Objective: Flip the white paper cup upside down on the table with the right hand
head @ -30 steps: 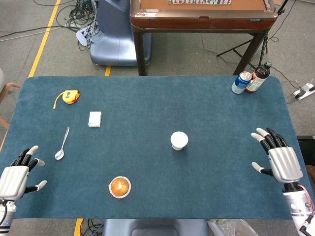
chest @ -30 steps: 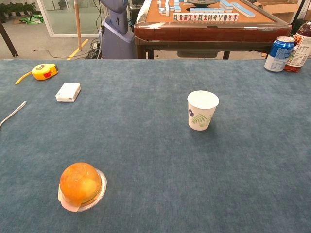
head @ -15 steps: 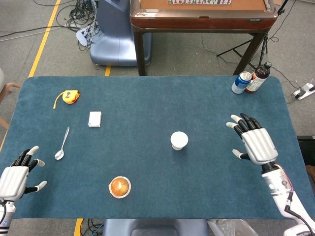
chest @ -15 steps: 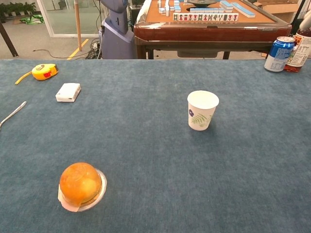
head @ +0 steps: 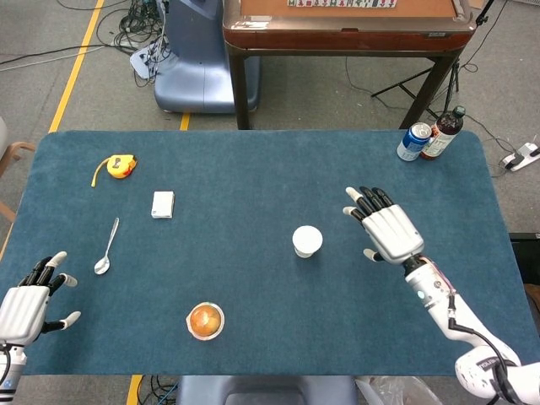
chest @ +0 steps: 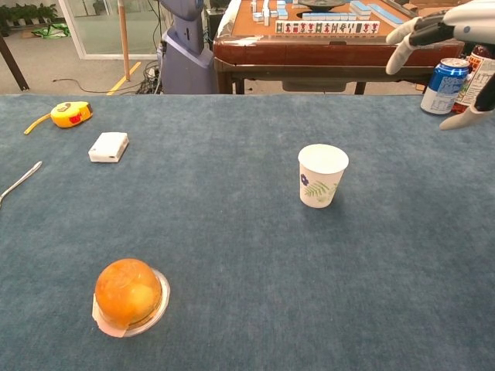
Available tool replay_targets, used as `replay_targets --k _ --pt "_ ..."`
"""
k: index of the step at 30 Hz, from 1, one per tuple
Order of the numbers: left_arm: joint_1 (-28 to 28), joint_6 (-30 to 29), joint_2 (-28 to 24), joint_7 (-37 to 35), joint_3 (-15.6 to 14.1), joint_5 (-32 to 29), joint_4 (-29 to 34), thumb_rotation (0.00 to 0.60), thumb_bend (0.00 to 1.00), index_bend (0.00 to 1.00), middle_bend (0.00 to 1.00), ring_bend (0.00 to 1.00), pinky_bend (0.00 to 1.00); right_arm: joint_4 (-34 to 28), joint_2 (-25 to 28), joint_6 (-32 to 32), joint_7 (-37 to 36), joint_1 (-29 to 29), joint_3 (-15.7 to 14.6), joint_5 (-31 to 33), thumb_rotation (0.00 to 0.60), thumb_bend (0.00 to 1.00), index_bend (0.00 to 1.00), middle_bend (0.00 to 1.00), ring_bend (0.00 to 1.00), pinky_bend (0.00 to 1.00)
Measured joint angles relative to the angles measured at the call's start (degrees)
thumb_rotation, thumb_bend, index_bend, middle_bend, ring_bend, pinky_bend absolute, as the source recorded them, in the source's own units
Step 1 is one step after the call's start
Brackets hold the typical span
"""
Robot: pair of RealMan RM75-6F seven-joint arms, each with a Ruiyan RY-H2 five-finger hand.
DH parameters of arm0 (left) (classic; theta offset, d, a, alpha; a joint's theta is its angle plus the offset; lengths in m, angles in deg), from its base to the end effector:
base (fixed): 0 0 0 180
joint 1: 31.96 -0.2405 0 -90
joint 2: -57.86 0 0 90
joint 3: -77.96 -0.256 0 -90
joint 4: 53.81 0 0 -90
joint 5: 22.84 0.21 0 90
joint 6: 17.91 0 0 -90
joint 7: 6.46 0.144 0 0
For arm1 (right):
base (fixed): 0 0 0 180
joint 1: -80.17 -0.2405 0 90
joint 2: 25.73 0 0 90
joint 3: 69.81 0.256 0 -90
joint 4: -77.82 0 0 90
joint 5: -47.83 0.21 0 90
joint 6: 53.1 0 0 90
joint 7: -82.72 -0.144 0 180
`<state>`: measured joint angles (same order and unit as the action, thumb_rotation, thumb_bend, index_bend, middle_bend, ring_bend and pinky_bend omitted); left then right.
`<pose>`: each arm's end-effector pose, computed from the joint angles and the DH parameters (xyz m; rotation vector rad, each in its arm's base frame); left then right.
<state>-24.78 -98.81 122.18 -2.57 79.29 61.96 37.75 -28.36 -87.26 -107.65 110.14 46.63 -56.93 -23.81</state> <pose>-0.3151 0.1878 0.1473 -1.4704 -0.8977 -0.8063 -0.1610 -0.3151 0.1119 1.9032 -0.6503 0.7985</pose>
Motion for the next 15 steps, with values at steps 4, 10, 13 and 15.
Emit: replay_targets --k 4,10,13,15 --pt "0.24 0.55 0.09 -0.04 0.12 -0.45 -0.15 0.600 0.10 0.42 0.09 0.08 0.28 2.27 -0.87 2.79 -1.46 -2.63 -0.06 -1.01 0.600 0.00 0.27 0.00 0.00 0.07" --pt "0.55 1.32 0.26 -0.12 0.33 -1.23 -0.43 0.600 0.10 0.42 0.09 0.08 0.28 5.95 -2.02 5.84 -3.70 -6.35 -0.14 -2.97 0.600 0.00 0.27 0.00 0.00 0.00" --pt "0.74 1.85 0.29 -0.31 0.46 -1.78 -0.61 0.600 0.10 0.42 0.09 0.08 0.28 7.55 -2.78 6.66 -4.09 -7.75 -0.24 -3.65 0.600 0.00 0.27 0.00 0.00 0.00" --pt "0.85 2.12 0.31 -0.48 0.58 -2.10 -0.77 0.600 0.10 0.42 0.09 0.08 0.28 8.66 -3.32 7.58 -4.16 -8.84 -0.39 -3.89 0.600 0.00 0.27 0.00 0.00 0.00"
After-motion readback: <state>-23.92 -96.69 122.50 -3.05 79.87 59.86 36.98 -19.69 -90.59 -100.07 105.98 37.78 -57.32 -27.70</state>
